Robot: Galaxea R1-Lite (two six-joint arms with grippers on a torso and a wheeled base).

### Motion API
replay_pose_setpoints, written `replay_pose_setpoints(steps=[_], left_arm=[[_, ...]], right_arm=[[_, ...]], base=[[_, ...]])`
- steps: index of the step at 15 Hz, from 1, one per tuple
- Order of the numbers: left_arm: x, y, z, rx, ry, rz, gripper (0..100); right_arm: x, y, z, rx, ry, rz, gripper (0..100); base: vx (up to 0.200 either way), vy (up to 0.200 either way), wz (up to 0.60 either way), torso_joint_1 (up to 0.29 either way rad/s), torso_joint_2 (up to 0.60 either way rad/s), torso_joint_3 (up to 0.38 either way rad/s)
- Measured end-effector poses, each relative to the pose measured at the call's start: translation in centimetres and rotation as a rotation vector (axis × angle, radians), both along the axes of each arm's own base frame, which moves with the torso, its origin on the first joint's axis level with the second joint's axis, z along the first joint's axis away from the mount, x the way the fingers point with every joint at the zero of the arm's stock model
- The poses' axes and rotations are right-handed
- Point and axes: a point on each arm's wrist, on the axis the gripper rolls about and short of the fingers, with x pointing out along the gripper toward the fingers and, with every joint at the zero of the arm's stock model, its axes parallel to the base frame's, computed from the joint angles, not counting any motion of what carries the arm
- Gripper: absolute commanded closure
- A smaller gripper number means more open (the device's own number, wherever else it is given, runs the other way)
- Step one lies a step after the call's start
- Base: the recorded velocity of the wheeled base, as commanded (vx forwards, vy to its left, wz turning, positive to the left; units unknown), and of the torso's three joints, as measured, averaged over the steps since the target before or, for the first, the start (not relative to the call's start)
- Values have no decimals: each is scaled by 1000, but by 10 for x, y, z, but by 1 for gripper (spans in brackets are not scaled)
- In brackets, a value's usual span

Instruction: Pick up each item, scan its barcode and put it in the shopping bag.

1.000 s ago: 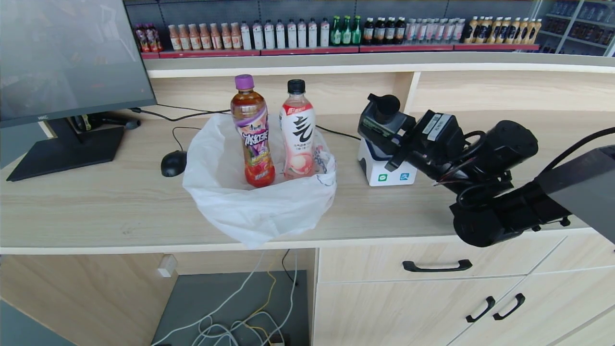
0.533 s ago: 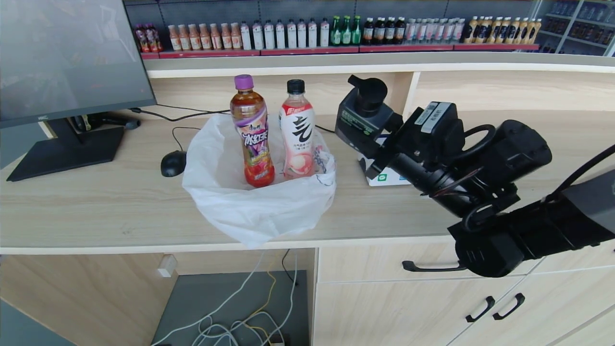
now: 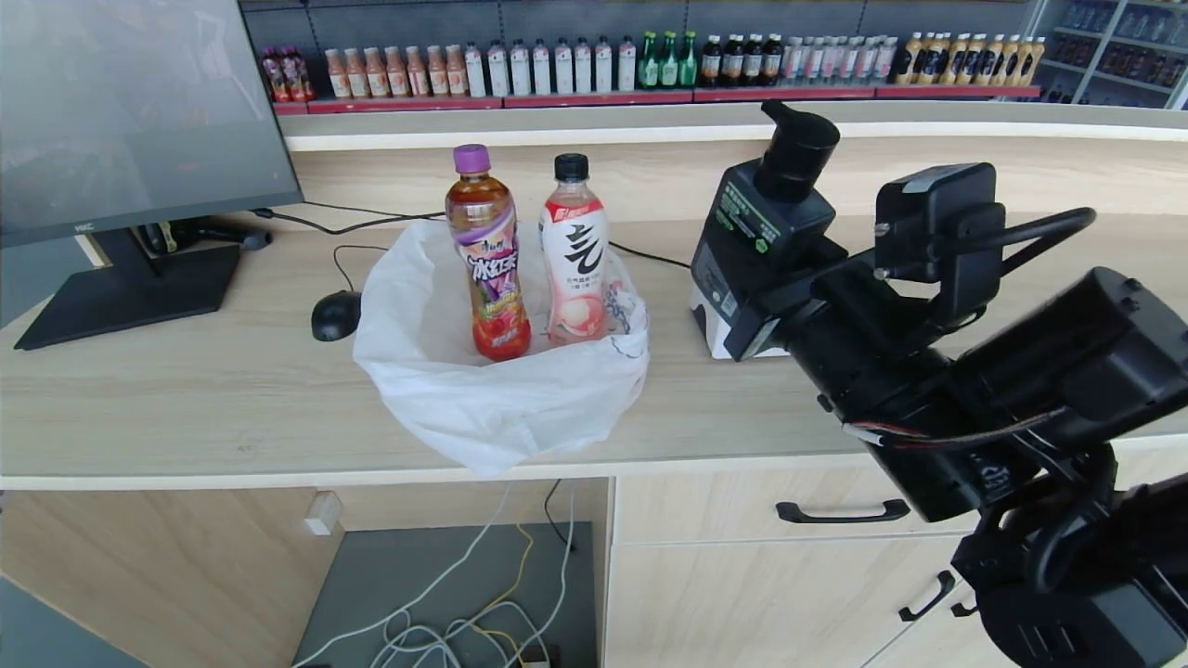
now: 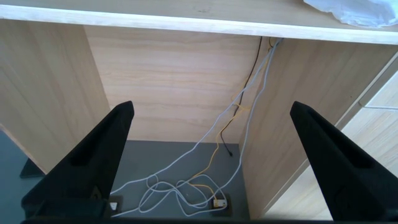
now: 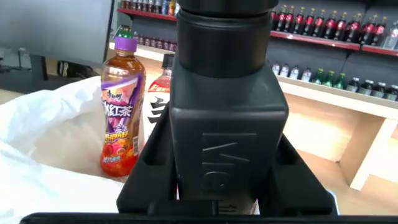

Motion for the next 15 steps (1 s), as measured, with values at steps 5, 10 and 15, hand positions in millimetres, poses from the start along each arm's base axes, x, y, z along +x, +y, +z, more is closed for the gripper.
replay_pose_setpoints(steps=[5, 10, 15], left_arm=[[0, 0, 0, 0, 0, -1, 0], [0, 0, 0, -2, 0, -1, 0], [0, 0, 0, -3, 0, 1, 0]], right_arm=[[-11, -7, 11, 115, 38, -95, 100], [-16, -8, 12, 126, 45, -86, 100], [-26, -16, -8, 86, 116, -78, 100]], base=[[0, 0, 0, 0, 0, 0], [0, 0, 0, 0, 0, 0], [0, 0, 0, 0, 0, 0]])
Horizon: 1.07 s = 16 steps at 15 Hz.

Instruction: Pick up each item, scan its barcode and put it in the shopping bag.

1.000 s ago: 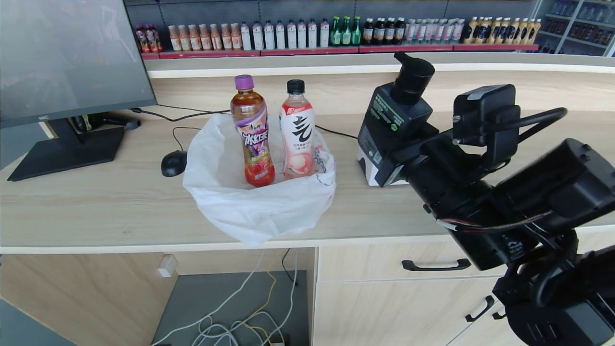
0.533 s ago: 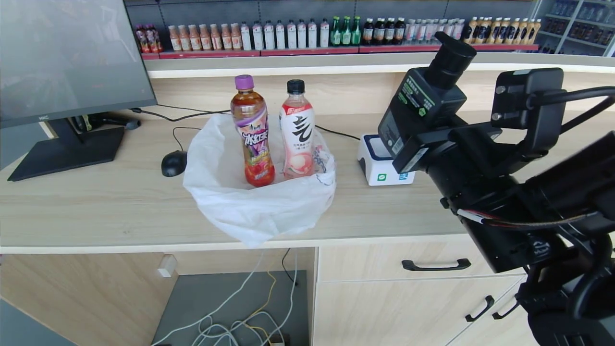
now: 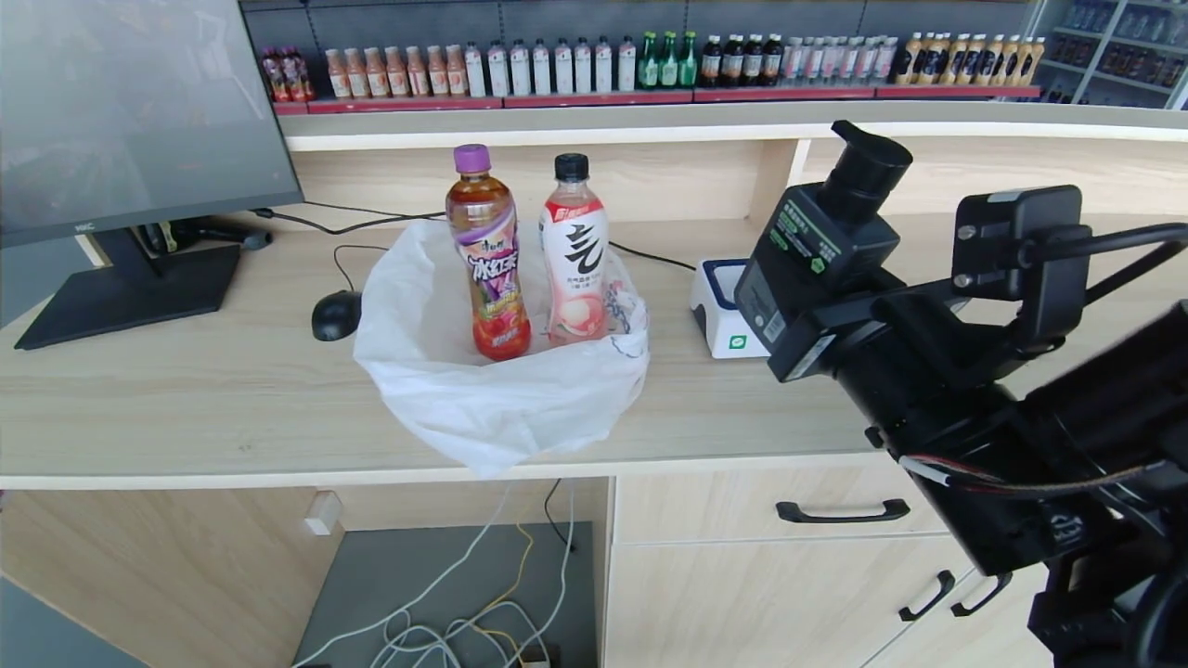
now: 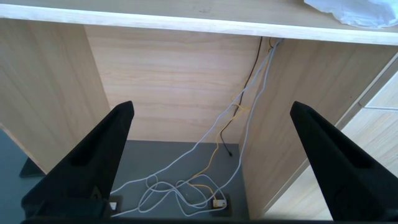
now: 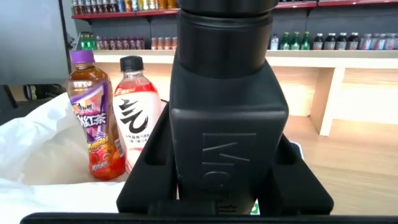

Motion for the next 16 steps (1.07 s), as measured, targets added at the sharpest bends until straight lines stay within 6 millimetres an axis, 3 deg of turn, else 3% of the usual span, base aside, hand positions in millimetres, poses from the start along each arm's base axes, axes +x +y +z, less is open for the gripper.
replay_pose_setpoints(steps=[11, 16], left_arm=[[0, 0, 0, 1, 0, -1, 0], [0, 0, 0, 1, 0, -1, 0]], right_arm=[[-9, -8, -9, 11, 44, 17, 100], [-7, -3, 3, 25, -4, 28, 100]], base=[[0, 182, 0, 2, 3, 1], [0, 0, 0, 0, 0, 0]])
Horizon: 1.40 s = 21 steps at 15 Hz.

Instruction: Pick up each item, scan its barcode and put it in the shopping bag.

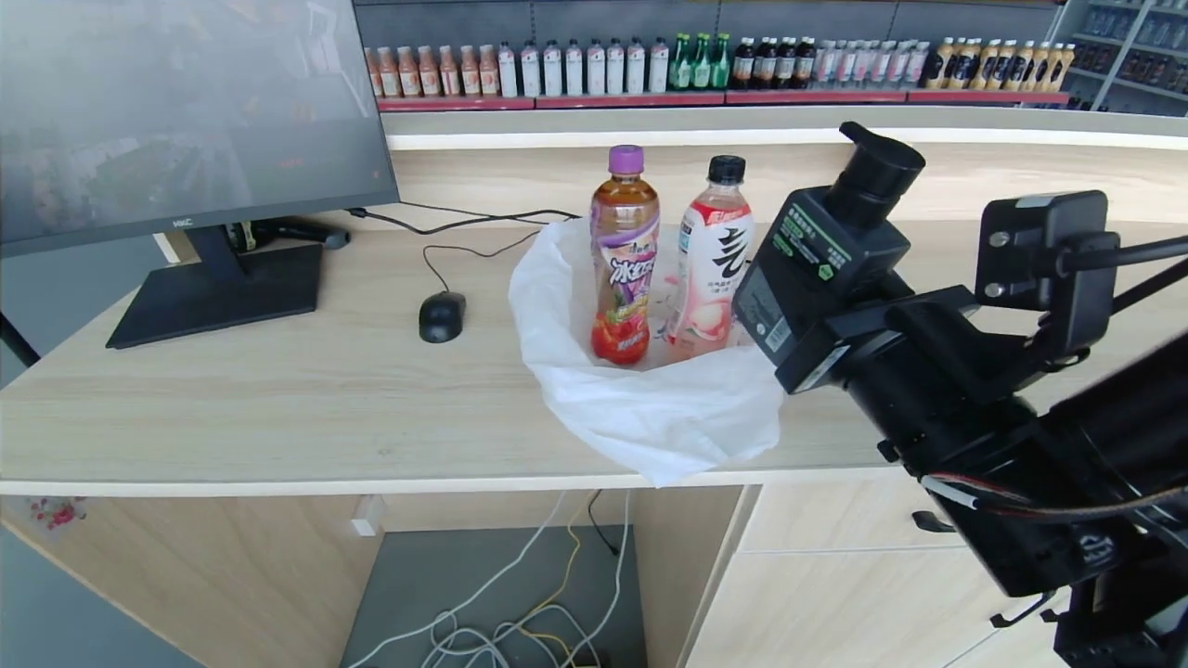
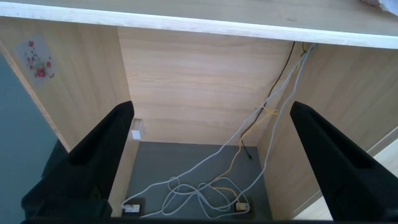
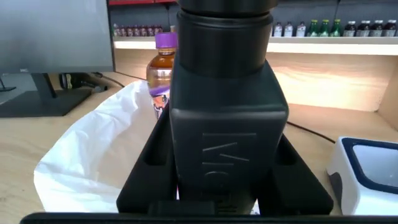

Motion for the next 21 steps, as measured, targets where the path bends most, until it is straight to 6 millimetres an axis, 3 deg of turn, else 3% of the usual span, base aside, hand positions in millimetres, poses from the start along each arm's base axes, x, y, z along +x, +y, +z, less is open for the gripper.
replay_pose_setpoints(steps=[6, 15, 21], left_arm=[[0, 0, 0, 0, 0, -1, 0], [0, 0, 0, 0, 0, 0, 0], [0, 0, 0, -1, 0, 0, 0]], right_arm=[[25, 35, 18, 13, -24, 56, 100], [54, 58, -4, -24, 79, 79, 100], [68, 58, -21, -47, 113, 48, 100]], base=[[0, 0, 0, 0, 0, 0], [0, 0, 0, 0, 0, 0], [0, 0, 0, 0, 0, 0]])
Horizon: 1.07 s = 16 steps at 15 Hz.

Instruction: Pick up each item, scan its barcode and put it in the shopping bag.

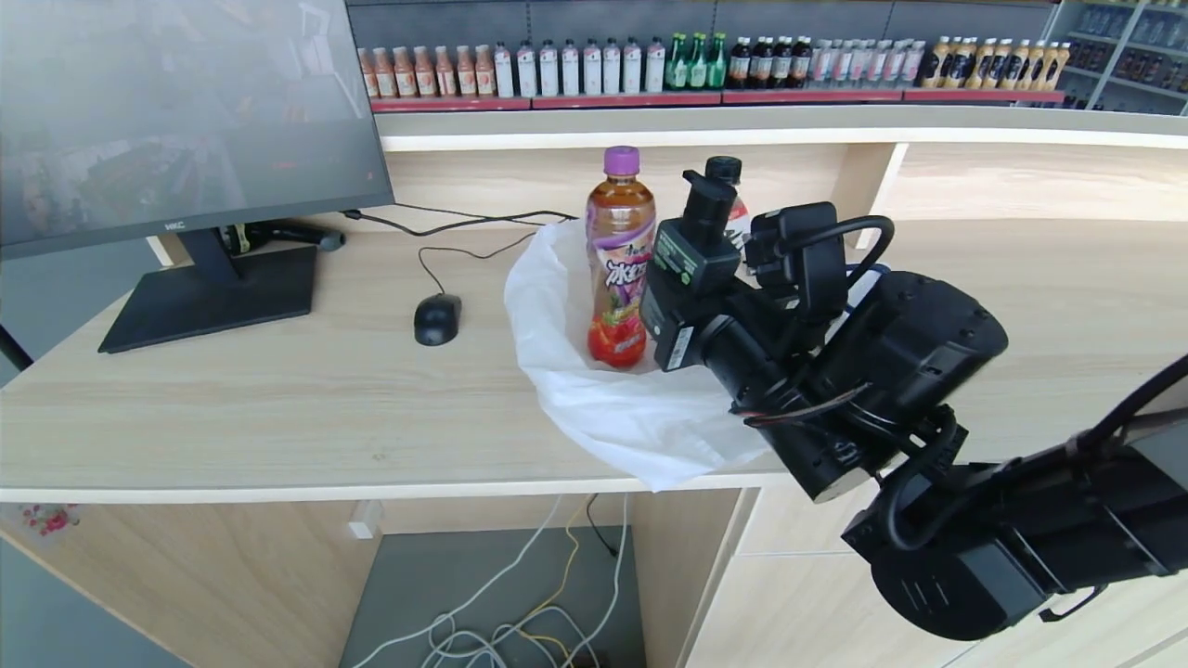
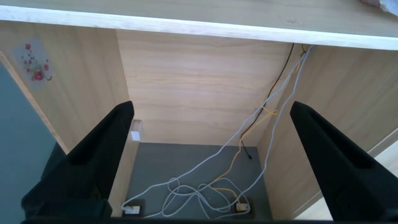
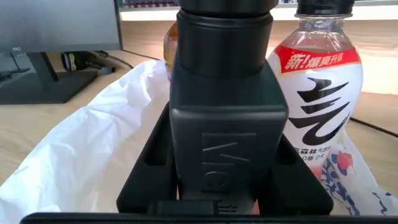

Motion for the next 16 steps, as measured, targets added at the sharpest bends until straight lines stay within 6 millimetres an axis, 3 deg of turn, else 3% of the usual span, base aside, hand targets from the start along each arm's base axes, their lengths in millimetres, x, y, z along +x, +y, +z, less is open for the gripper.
replay_pose_setpoints(steps=[16], left_arm=[[0, 0, 0, 0, 0, 0, 0]], right_arm=[[13, 8, -36, -63, 73, -13, 100]], base=[[0, 0, 0, 0, 0, 0]])
